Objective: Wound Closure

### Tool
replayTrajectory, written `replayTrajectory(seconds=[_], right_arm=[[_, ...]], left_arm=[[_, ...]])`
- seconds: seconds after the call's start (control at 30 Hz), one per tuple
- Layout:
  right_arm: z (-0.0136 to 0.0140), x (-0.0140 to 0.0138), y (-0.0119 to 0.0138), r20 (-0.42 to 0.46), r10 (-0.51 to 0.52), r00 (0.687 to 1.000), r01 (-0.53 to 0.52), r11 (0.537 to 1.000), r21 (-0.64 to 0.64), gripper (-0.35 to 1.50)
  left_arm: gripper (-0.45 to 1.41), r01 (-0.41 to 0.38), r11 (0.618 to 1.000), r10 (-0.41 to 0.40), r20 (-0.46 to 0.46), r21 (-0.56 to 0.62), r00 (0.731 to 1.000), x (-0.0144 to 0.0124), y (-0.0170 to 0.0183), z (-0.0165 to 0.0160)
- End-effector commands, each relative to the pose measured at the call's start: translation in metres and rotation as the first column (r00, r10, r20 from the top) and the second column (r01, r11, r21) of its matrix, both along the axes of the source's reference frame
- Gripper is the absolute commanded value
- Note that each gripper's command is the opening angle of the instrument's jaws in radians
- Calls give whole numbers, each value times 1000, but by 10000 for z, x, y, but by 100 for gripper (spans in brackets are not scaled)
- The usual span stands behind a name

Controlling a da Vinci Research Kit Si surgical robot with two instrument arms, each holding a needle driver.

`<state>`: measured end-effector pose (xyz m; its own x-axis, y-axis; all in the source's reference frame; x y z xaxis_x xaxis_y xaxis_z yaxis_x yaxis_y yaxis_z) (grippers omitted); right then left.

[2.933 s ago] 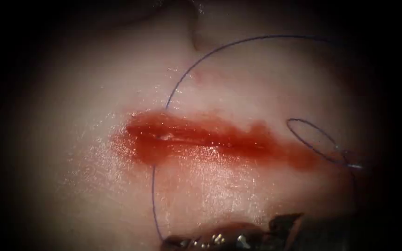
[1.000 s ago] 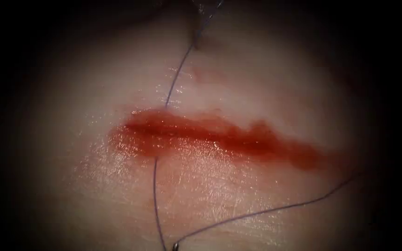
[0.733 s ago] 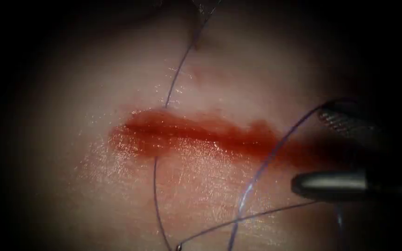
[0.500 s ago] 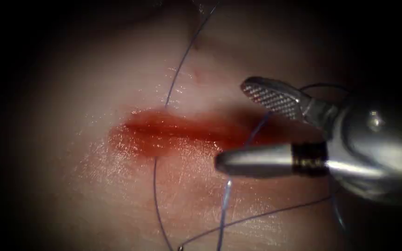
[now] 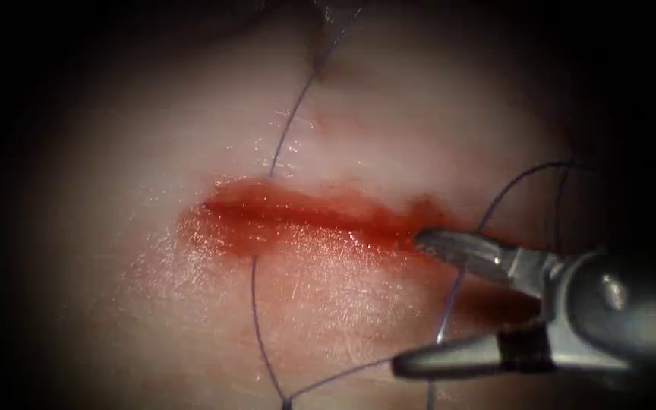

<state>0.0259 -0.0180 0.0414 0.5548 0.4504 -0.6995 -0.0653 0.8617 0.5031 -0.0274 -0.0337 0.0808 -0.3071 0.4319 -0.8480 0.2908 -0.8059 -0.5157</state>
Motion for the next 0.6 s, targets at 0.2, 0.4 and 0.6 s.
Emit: replayTrajectory(seconds=[0.2,0.4,0.6], right_arm=[[10,34,16,55,-2,998,1,1000,21,109],[45,85,41,165,-28,986,17,997,71,99],[96,101,28,267,-189,945,166,980,109,96]], left_arm=[[-45,-8,1000,8,-12,-1,1000,-5,-12,5],[-45,-13,1000,13,-16,-3,1000,-3,-13,5],[-45,-14,1000,14,-19,-5,1000,-3,-14,6]])
